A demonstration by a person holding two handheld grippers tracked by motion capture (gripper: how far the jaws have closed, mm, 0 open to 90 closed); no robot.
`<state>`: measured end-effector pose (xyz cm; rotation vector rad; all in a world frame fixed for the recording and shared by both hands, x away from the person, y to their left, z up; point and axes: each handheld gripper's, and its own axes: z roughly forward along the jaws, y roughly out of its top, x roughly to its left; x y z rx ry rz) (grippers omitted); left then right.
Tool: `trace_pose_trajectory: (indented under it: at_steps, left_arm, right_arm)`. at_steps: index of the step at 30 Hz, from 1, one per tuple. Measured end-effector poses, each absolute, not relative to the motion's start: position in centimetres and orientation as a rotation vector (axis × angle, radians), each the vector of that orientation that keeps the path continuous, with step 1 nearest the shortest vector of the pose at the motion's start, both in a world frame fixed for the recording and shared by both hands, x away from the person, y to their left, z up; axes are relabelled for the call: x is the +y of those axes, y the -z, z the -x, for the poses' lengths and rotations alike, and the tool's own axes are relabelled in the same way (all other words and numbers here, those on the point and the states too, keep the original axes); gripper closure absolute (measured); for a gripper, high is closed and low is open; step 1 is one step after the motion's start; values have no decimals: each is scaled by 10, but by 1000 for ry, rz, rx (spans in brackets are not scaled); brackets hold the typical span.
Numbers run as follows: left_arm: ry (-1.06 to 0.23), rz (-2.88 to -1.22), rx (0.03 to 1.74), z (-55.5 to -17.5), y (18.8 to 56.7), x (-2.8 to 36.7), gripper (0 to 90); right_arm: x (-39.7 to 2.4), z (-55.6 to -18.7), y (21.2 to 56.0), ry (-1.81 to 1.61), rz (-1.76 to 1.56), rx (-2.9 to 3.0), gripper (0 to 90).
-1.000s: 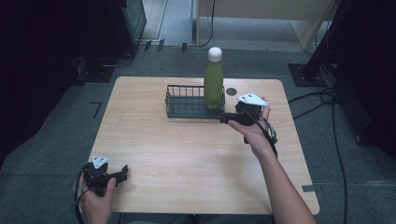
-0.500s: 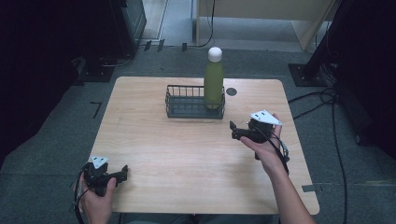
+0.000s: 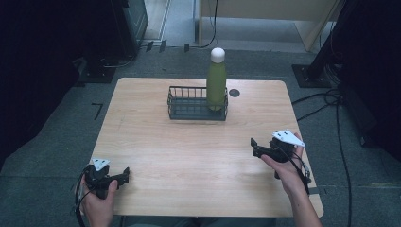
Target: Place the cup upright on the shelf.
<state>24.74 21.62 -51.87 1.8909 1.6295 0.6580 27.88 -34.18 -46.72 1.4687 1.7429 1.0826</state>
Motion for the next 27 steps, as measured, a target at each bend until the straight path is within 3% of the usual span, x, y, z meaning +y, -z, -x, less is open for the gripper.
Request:
trace_pose_trajectory:
  at_steps: [27]
  left_arm:
    - [-658, -1890, 1630, -247, 519, 216, 0]
  right_arm:
    - [-400, -215, 523, -881, -1658, 1737, 3]
